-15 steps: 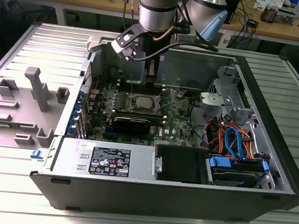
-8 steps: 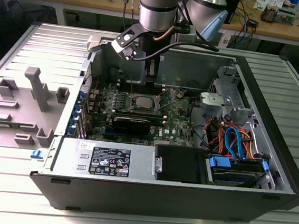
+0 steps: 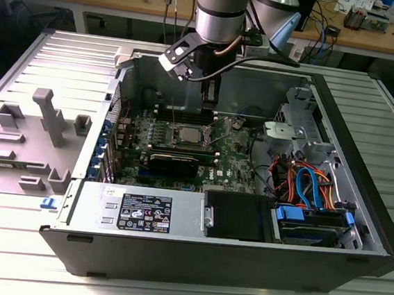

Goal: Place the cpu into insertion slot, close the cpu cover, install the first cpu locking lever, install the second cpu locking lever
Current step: 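Close the cpu cover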

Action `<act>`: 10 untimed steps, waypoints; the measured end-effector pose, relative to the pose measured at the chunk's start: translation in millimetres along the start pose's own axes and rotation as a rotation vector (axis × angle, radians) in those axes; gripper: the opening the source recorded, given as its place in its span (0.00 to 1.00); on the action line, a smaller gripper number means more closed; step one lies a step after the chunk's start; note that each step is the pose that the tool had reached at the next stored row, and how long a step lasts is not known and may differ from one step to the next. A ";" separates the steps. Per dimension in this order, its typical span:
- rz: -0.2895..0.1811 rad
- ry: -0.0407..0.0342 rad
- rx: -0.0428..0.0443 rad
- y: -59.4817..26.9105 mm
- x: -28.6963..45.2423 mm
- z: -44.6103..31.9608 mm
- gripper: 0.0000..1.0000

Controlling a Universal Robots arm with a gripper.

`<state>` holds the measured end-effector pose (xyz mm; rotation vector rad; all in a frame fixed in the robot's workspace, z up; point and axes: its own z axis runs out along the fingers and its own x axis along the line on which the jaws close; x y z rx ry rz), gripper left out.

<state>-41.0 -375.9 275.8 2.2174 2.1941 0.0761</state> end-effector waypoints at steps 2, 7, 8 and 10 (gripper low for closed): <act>0.000 0.0000 -0.0001 4.6 0.0 0.2 0.11; 0.000 0.0000 -0.0001 11.0 0.1 0.6 0.11; 0.000 0.0000 -0.0001 12.1 0.1 0.6 0.11; 0.000 0.0000 0.0000 15.8 0.2 0.8 0.11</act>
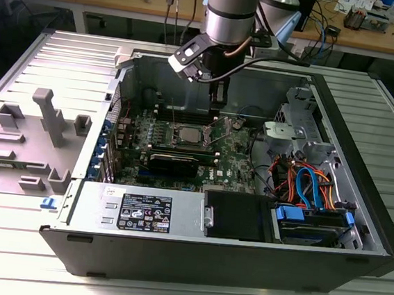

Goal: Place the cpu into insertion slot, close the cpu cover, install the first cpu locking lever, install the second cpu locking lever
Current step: 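Close the cpu cover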

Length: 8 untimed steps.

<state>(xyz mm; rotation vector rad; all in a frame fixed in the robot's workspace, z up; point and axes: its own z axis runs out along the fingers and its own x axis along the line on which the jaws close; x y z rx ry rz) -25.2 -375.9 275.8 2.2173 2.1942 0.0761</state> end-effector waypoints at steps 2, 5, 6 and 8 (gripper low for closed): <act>0.000 0.0000 0.0000 2.4 0.0 0.1 0.11; 0.000 0.0000 0.0000 6.4 0.1 0.3 0.11; 0.000 0.0001 0.0000 7.2 0.1 0.4 0.11; 0.000 0.0001 0.0000 11.4 0.1 0.6 0.11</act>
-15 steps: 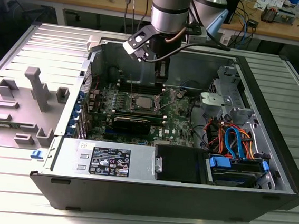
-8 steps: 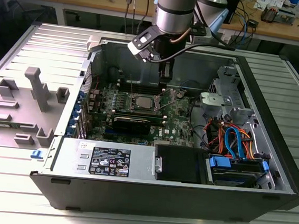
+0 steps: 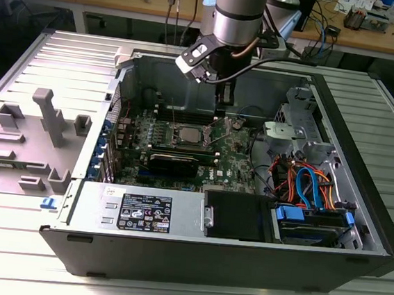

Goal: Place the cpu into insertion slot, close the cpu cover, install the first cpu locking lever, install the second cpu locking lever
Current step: 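Close the cpu cover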

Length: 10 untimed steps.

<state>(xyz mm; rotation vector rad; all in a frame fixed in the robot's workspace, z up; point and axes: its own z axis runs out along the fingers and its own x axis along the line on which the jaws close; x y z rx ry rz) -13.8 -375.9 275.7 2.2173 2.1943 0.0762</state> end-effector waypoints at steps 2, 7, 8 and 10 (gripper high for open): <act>0.000 0.0000 0.0000 4.1 0.0 0.2 0.11; 0.000 0.0000 0.0000 11.8 0.1 0.6 0.11; 0.000 -0.0001 0.0001 13.4 0.1 0.6 0.11; 0.000 -0.0001 0.0001 16.3 0.1 0.8 0.11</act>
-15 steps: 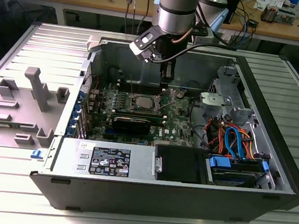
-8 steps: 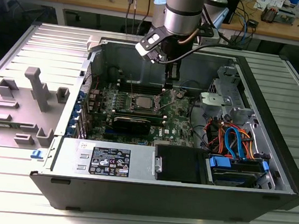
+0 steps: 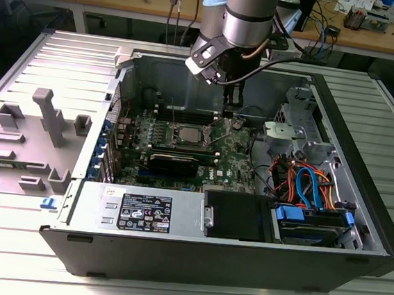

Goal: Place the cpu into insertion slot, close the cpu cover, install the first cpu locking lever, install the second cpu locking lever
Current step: 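Close the cpu cover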

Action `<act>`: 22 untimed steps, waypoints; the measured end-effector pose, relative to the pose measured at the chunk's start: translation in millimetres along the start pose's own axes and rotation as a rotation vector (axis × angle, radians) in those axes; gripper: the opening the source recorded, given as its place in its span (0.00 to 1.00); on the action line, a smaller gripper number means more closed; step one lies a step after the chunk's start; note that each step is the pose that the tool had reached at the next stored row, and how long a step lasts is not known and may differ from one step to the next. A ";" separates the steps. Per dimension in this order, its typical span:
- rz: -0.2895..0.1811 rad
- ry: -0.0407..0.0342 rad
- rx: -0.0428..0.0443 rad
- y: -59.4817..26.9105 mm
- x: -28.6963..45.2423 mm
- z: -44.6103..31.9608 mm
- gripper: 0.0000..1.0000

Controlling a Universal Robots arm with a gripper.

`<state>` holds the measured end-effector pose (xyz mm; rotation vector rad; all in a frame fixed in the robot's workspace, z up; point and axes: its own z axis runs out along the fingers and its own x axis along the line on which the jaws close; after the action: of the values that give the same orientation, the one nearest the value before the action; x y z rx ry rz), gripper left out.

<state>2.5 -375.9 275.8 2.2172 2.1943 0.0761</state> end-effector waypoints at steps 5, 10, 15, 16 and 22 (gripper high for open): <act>0.000 -0.0001 0.0000 8.1 0.2 0.4 0.11; 0.000 -0.0001 0.0018 12.8 0.2 1.0 0.11; -0.003 -0.0001 0.0057 20.9 0.2 2.2 0.11; -0.006 0.0002 0.0097 25.0 0.3 3.0 0.11; -0.015 0.0004 0.0207 32.4 0.3 8.9 0.11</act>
<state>35.2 -375.8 268.5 2.2110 2.2220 0.0538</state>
